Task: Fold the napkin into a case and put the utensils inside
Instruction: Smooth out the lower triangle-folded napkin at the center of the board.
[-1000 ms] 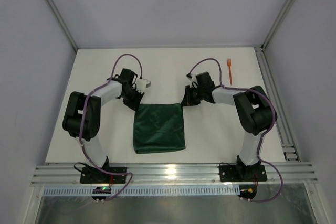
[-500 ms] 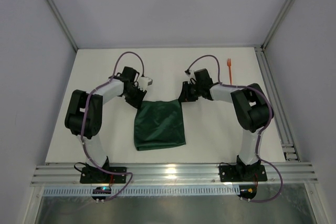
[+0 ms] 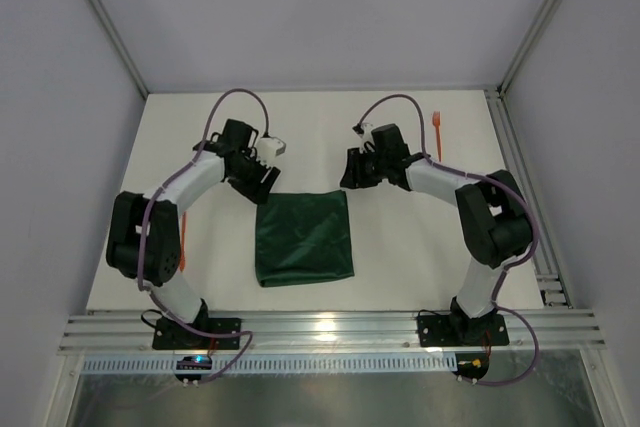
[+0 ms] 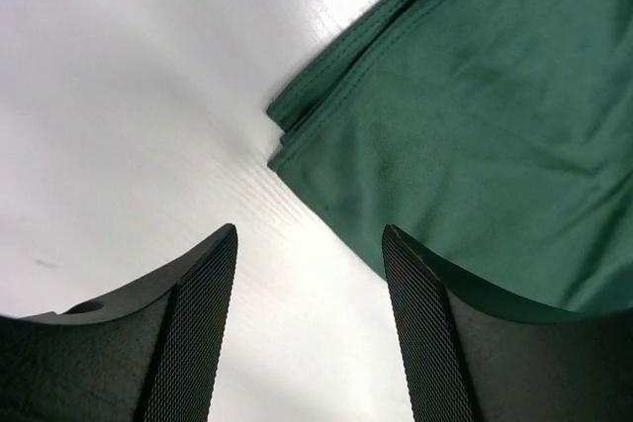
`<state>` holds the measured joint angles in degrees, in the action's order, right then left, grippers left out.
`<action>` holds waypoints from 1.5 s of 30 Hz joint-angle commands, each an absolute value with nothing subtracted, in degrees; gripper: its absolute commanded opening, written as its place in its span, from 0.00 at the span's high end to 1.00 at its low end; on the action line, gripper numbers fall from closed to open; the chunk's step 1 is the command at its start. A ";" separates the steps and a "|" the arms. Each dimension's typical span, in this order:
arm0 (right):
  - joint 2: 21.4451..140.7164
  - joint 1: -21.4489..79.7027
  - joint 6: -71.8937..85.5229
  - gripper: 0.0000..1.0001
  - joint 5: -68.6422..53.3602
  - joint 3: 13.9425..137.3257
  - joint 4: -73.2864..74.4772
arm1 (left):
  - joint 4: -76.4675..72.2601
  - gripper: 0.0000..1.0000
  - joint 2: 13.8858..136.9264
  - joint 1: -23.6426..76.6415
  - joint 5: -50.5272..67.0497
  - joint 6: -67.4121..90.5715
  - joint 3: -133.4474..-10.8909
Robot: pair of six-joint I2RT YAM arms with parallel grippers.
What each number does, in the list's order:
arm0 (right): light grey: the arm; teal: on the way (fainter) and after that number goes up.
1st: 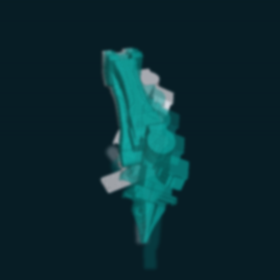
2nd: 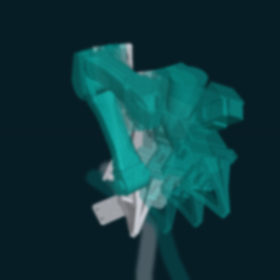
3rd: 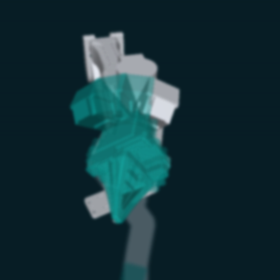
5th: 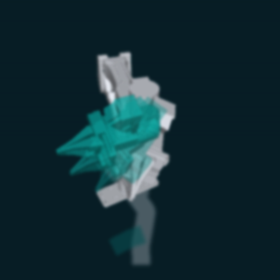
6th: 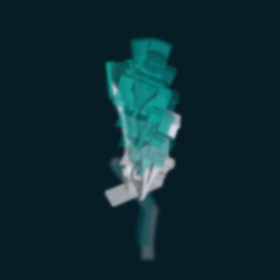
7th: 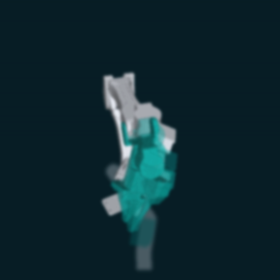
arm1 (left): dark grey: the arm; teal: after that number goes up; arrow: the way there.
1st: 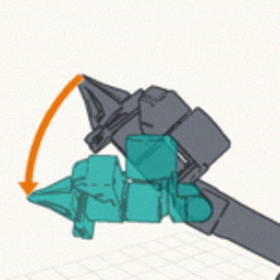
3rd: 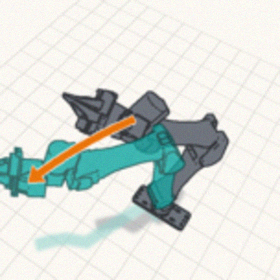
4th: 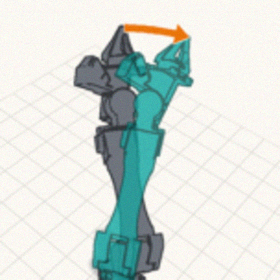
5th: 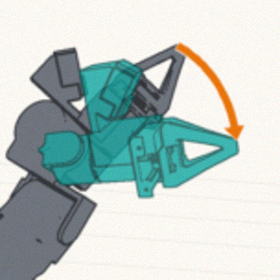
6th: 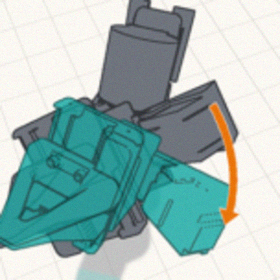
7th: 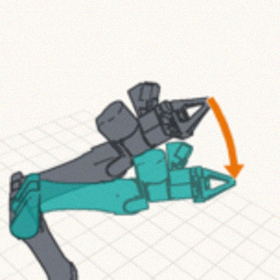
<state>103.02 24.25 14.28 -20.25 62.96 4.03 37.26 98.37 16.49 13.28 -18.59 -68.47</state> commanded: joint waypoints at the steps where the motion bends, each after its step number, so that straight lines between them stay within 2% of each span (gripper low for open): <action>1: 104.85 25.40 12.83 0.58 -19.43 64.95 4.13 | 42.35 0.37 92.38 16.61 14.68 -20.12 -69.26; 5: 107.31 25.49 12.48 0.57 -20.30 65.65 3.78 | 46.22 0.38 89.48 16.61 17.74 -22.49 -66.01; 7: 108.19 25.58 12.48 0.58 -21.44 66.09 3.60 | 47.98 0.43 88.25 16.96 19.33 -24.42 -64.26; 8: 108.63 25.66 12.48 0.61 -21.88 66.18 3.52 | 49.73 0.45 87.98 17.75 20.03 -25.04 -63.64; 9: 109.07 25.75 12.83 0.74 -21.36 65.92 2.56 | 53.05 0.51 86.50 21.84 21.95 -29.14 -60.67; 10: 109.07 25.75 12.83 0.74 -21.36 65.92 2.55 | 53.09 0.51 86.48 21.88 22.06 -29.18 -60.64; 11: 109.33 25.75 13.01 0.79 -21.36 66.00 2.46 | 53.52 0.51 85.44 23.36 22.15 -31.53 -58.30; 12: 109.77 25.75 13.09 0.88 -21.18 65.92 2.55 | 53.61 0.50 84.73 26.34 22.15 -32.77 -56.79; 15: 109.69 25.66 13.71 0.96 -19.96 65.31 2.81 | 52.30 0.42 81.66 30.92 23.37 -35.58 -51.53; 17: 108.90 25.40 14.50 0.96 -19.77 64.43 1.85 | 51.95 0.38 81.56 32.07 24.69 -35.95 -50.37; 23: 106.09 25.22 16.08 0.96 -21.27 61.61 0.35 | 48.70 0.37 81.91 37.35 23.38 -34.80 -48.60; 29: 104.77 25.14 15.91 0.96 -21.09 60.03 0.35 | 45.36 0.37 81.56 43.14 15.92 -33.66 -44.75; 32: 104.94 25.22 16.17 0.96 -21.71 59.50 -2.11 | 42.90 0.41 80.77 44.29 11.17 -33.66 -42.11; 33: 105.03 25.22 16.17 0.96 -22.32 59.41 -2.20 | 41.59 0.46 80.51 44.64 10.73 -33.75 -41.66; 36: 104.33 24.88 16.17 0.96 -22.67 58.89 -2.37 | 41.48 0.51 78.75 45.44 11.95 -35.06 -40.87; 45: 101.60 23.47 15.47 0.95 -23.29 58.27 -1.15 | 43.94 0.52 77.87 45.79 15.38 -36.47 -40.87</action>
